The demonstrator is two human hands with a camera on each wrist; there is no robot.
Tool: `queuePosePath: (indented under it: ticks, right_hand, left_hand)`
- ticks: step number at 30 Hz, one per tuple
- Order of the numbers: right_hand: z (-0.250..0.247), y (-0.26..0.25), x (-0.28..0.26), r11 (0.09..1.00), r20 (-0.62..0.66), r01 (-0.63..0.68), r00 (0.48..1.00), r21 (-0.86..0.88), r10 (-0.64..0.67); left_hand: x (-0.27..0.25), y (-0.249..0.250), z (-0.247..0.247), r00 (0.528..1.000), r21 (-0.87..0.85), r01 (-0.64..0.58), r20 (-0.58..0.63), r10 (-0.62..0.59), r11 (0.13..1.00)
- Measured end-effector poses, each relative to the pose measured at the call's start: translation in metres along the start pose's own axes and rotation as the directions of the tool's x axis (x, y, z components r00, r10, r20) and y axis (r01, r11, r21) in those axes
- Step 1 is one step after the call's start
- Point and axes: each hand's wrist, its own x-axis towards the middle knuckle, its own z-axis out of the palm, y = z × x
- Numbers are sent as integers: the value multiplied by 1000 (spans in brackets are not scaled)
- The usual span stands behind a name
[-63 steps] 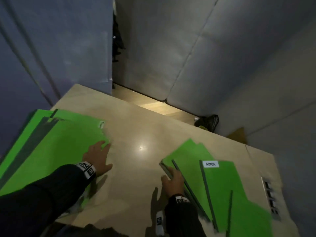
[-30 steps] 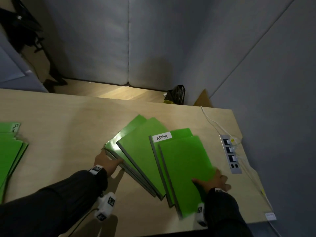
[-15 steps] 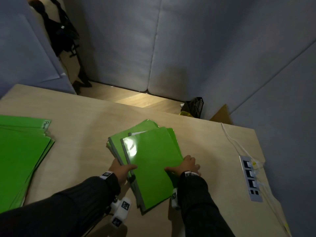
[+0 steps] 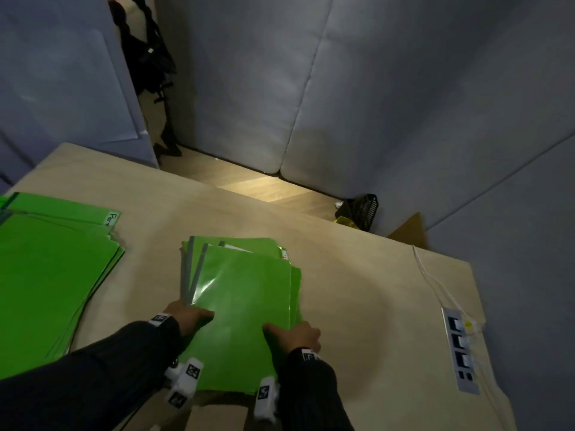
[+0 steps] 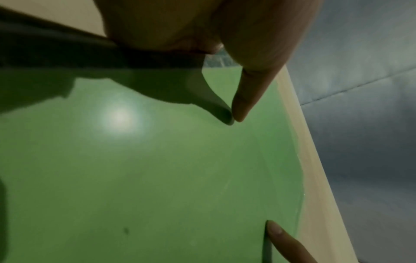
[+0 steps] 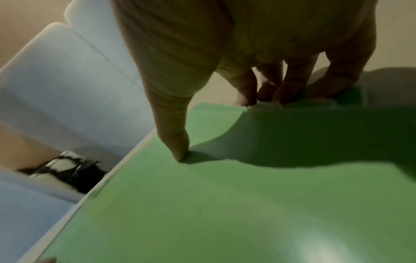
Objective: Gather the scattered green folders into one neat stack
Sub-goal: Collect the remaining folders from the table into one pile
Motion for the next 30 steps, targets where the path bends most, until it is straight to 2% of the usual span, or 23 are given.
queuePosePath:
  ticks: [3,5,7,10,12,14,16,19,22,24,26,28,30]
  right_hand:
    - [16,-3,-9,999,25,25,999,37,-26]
    - [21,-8,-15,998,50,30,998,46,-33]
    - [22,-11,-19,999,60,50,997,-3,-49]
    - [26,-12,-23,995,-4,88,996,-51,-88]
    - [33,-18,-33,983,-36,151,988,103,-148]
    - [42,-33,-46,898,4,179,980,401,-197]
    - [55,-54,-57,839,57,192,965,509,-255]
    - [79,-89,-77,881,82,277,940,383,-331]
    - [105,-122,-97,864,248,163,918,476,-310]
    - [126,-145,-120,859,397,96,858,502,-327]
    - [155,-163,-145,856,446,106,818,505,-364]
    - [188,-176,-160,877,458,128,812,464,-361]
    - [221,-184,-172,908,468,155,816,389,-340]
  left_hand:
    - [8,-7,-16,995,-51,38,96,-33,998]
    - [30,-20,-24,985,-81,4,173,11,997]
    - [43,-24,-27,974,-91,-73,207,91,993]
    - [1,9,-46,947,-41,-229,224,232,973]
    - [-7,20,-66,927,-56,-286,236,291,957]
    - [-19,31,-91,912,-68,-325,240,332,943]
    - [-20,31,-122,910,-95,-348,207,360,933]
    - [-17,21,-179,921,-135,-344,145,362,929]
    - [-11,-3,-237,950,-136,-290,80,302,947]
    - [-8,-19,-270,962,-119,-271,9,274,955]
    - [-7,-31,-299,964,-79,-258,-87,251,963]
    - [-3,-41,-326,950,2,-249,-194,245,968]
    - [2,-47,-354,935,171,-196,-265,237,966]
